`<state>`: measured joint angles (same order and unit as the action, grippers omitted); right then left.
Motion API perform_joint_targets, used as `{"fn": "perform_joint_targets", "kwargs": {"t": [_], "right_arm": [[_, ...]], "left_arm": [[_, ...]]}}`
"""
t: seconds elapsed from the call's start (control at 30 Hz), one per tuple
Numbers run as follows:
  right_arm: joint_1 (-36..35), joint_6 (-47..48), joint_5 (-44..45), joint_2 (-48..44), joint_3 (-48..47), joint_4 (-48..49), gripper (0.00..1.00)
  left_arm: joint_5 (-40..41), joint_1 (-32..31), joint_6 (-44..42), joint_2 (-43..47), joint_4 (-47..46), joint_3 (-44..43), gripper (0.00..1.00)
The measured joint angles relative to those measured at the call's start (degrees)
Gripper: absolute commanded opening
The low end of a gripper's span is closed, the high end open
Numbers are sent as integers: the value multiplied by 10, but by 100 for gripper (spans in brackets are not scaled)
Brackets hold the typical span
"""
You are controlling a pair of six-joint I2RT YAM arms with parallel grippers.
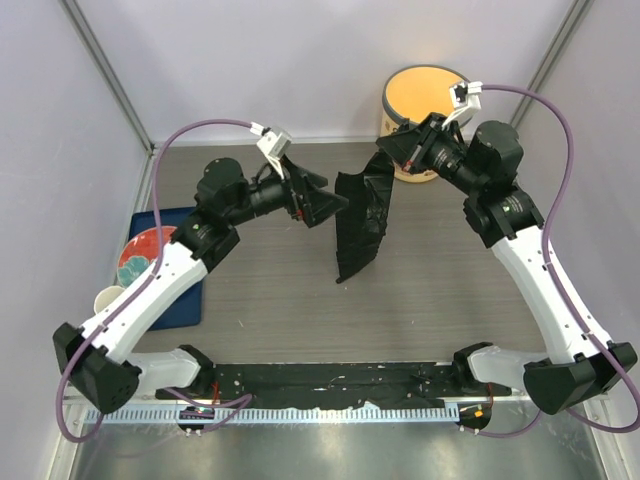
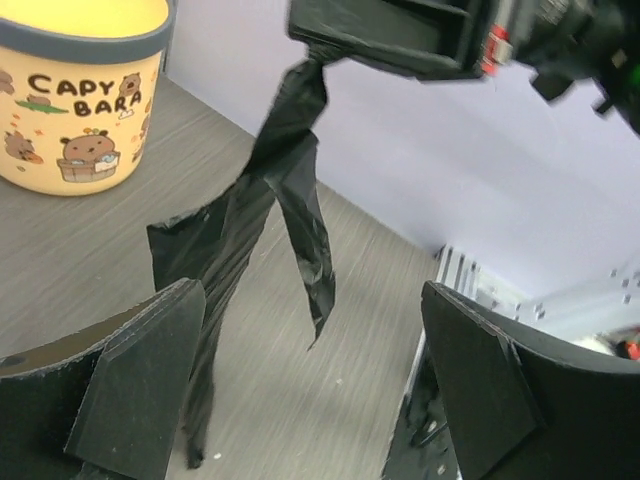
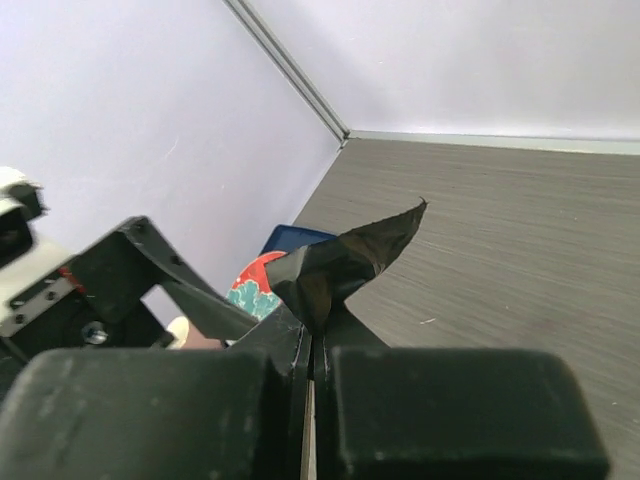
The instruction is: Put the trash bags into the trash bin
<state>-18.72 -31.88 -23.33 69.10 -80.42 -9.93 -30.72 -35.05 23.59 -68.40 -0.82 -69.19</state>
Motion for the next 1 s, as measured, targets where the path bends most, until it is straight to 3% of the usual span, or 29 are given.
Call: {"fn": "perform_joint_targets", "kwargs": {"t": [0.23, 0.33, 0.43, 0.5, 0.53, 0.63, 0.77, 0.87, 1.0], "right_arm": [[-39, -33, 64, 0, 0, -5, 1], [-47, -37, 75, 0, 0, -5, 1], [-48, -41, 77, -3, 0, -4, 1], [-48, -43, 74, -7, 0, -4, 1], [-48, -44, 72, -9, 0, -3, 1], [-48, -45, 67, -14, -1, -3, 1], [-48, -27, 67, -16, -22, -19, 1], [-41, 0, 68, -21, -41, -35, 1], [-33, 51, 60, -33, -69, -80, 1]], "left_arm": [[49, -27, 121, -100, -68, -16, 96], [67, -44, 151, -123, -83, -21, 91], [86, -52, 172, -141, -96, -31, 77], [95, -54, 183, -155, -105, -43, 60], [99, -53, 189, -162, -110, -50, 42], [103, -49, 202, -177, -127, -62, 0], [74, -29, 182, -174, -112, -61, 0], [33, -1, 115, -154, -47, -55, 0], [-61, 23, -70, -111, 111, -55, 0]]}}
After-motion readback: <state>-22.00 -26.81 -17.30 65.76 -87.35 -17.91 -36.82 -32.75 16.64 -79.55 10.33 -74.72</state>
